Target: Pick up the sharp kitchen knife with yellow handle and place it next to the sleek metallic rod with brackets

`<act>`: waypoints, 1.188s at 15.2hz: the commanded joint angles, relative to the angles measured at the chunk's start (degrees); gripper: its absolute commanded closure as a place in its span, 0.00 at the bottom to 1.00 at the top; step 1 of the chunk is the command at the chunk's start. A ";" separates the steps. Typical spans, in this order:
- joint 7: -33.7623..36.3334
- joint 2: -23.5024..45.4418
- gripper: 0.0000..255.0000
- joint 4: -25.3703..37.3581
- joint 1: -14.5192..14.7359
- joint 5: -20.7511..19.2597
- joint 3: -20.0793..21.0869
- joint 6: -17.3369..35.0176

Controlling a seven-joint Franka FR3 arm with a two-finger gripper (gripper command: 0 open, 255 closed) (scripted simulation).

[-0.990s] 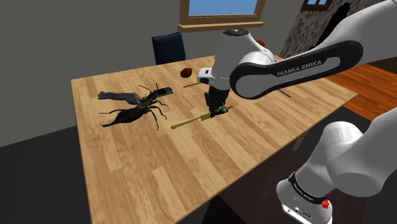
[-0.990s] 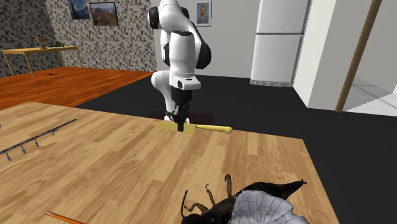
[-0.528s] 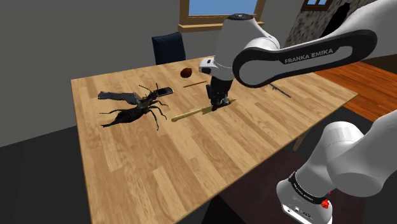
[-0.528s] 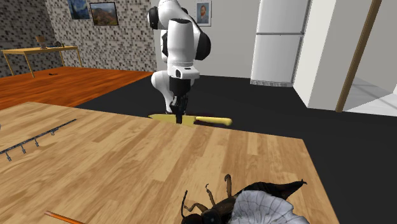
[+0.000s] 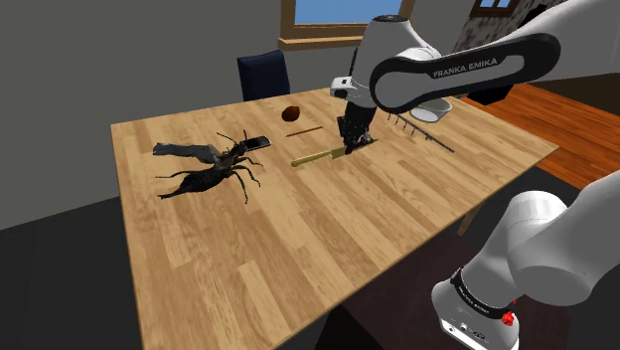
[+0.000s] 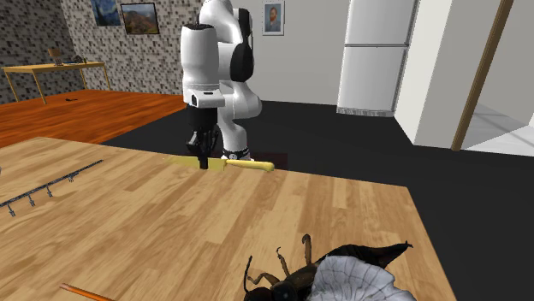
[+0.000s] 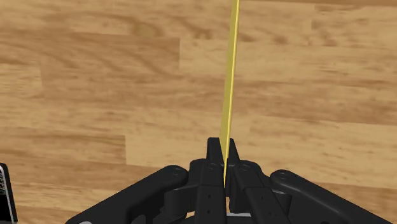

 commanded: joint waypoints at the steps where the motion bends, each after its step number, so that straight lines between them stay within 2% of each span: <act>1: -2.94 1.52 1.00 1.36 -0.97 -0.12 -1.94 0.37; 10: -17.03 9.79 1.00 10.04 -5.22 1.84 -10.52 0.68; 18: -30.46 20.97 1.00 22.19 -9.59 7.99 -16.46 -0.86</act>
